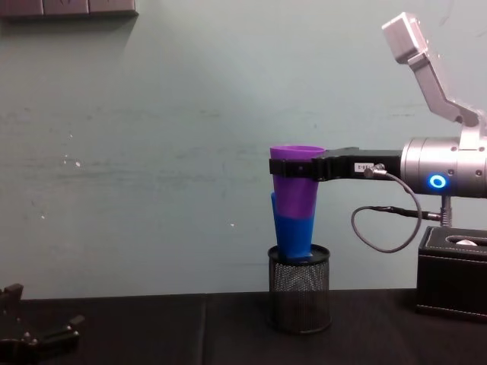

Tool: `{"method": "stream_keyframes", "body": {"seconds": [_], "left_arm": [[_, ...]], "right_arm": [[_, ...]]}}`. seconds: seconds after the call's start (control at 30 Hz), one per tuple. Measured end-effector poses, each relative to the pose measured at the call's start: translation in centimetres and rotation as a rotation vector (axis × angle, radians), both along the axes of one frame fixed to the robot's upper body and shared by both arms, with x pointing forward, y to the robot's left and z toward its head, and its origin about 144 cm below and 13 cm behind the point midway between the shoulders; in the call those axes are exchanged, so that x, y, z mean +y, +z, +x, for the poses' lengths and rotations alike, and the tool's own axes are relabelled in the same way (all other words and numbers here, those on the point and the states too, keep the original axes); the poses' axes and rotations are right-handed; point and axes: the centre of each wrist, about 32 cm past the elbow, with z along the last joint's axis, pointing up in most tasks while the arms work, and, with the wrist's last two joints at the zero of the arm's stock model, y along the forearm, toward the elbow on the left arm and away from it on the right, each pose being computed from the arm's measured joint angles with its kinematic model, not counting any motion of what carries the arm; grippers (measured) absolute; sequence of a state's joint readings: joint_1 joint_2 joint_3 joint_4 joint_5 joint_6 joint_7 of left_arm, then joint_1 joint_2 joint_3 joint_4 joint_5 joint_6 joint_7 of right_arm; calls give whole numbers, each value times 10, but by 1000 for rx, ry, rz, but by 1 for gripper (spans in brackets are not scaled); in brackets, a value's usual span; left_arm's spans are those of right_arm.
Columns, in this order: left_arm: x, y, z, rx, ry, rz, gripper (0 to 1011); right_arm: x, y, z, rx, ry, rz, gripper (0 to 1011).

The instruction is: Pick up one cup with a gripper and tap it against the other cup.

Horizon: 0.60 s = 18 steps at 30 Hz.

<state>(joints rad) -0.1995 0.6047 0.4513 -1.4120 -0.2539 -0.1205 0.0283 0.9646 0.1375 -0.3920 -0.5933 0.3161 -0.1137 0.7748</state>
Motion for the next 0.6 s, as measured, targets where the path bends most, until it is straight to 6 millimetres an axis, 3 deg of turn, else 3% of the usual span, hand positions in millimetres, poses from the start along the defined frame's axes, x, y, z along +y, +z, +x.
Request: {"method": "stream_keyframes", "body": {"seconds": [0.6], "left_arm": [[0,0,0,0,0,0,1005]], "right_arm": [[-6,7,-6,9,36,-22,735]]}}
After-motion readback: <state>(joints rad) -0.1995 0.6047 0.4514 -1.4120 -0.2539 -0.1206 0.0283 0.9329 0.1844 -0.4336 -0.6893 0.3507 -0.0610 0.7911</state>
